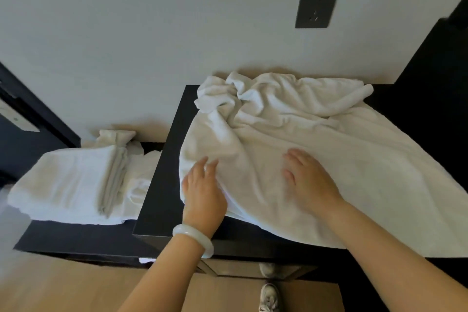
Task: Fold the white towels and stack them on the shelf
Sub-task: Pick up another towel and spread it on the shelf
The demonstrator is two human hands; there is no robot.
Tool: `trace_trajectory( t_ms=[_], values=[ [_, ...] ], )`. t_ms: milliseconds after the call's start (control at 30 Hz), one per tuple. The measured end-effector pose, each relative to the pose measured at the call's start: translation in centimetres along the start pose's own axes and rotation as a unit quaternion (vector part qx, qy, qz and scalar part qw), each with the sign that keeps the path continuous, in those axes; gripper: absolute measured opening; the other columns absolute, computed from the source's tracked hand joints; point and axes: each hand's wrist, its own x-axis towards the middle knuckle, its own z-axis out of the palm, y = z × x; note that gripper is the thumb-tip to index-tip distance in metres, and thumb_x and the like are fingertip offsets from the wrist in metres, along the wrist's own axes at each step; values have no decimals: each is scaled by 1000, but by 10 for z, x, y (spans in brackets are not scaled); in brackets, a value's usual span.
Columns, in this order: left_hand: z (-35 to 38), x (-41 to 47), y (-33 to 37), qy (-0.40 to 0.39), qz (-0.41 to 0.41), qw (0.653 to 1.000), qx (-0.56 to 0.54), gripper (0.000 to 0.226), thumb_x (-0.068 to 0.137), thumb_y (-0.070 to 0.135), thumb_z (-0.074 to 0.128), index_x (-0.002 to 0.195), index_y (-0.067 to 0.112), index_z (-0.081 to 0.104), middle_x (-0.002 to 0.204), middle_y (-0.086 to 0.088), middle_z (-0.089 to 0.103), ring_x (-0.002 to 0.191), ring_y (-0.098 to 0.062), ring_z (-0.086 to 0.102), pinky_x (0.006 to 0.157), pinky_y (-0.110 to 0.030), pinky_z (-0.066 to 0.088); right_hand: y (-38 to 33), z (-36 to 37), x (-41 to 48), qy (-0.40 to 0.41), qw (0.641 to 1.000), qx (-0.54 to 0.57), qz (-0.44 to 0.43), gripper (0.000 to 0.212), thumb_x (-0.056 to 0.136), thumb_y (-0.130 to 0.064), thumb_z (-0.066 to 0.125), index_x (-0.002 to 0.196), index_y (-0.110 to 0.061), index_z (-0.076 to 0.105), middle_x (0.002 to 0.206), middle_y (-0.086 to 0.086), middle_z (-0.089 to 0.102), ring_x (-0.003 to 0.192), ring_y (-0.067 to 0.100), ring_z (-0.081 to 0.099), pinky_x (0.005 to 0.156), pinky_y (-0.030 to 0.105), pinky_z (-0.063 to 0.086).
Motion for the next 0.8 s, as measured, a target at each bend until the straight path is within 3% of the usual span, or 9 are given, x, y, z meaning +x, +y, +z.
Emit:
trace_trajectory(
  t_ms=[67,133,267,400,500,567,633,700,800],
  values=[
    [-17,1,-25,4,-141,989,-43,65,86,0,49,147,18,34,153,-4,28,141,-27,22,116,-44,18,-17,26,5,-18,999,-27,0,56,106,-36,31,157,-13,22,166,7,13,153,19,7,124,33,0],
    [-27,1,-48,-37,-209,973,-88,67,88,7,58,148,15,32,152,-7,28,141,-29,20,117,-45,20,-16,37,6,-13,999,-46,12,61,105,-44,26,159,-19,13,167,3,4,153,15,-3,123,33,-7],
    [-24,-1,-64,-66,-186,975,-107,56,86,14,65,138,14,45,137,-6,33,131,-26,24,112,-38,25,-9,39,6,-43,996,-83,-3,74,93,-67,7,158,-34,3,167,5,-4,153,19,-8,122,36,-11],
    [-23,3,-60,-25,-183,971,-151,19,90,6,57,104,19,57,113,-1,46,113,-24,42,92,-28,36,-15,39,5,-71,990,-122,11,77,84,-70,-7,156,-40,-8,166,6,-15,152,22,-16,122,42,-13],
    [-40,3,-64,73,-232,917,-317,27,96,3,42,93,29,49,94,1,61,86,-22,63,70,-29,52,-18,42,5,-69,988,-131,34,73,89,-64,-2,156,-38,-13,166,4,-17,152,21,-18,121,44,-13],
    [-56,-4,-78,155,-251,883,-365,35,98,5,44,92,40,47,92,8,64,80,-13,67,65,-26,55,-19,43,3,-64,989,-129,35,72,90,-64,-2,155,-38,-13,166,3,-17,151,19,-18,121,42,-15],
    [-67,-19,-97,185,-212,911,-302,44,95,1,46,92,45,45,95,15,60,82,-7,63,63,-22,51,-18,43,3,-60,990,-124,31,72,90,-65,-2,156,-38,-11,166,3,-15,152,18,-17,121,40,-15],
    [-70,-36,-119,159,-177,944,-229,49,92,-6,44,100,41,47,97,16,59,84,-4,60,64,-23,51,-17,42,3,-55,991,-121,28,74,87,-67,-6,156,-39,-9,166,3,-13,152,18,-16,122,39,-14],
    [-69,-55,-141,111,-210,941,-239,35,94,0,52,106,33,55,100,11,64,89,-8,63,75,-27,53,-17,42,2,-54,991,-120,25,77,85,-69,-7,156,-40,-7,167,3,-10,152,18,-14,122,39,-12]
  ],
)
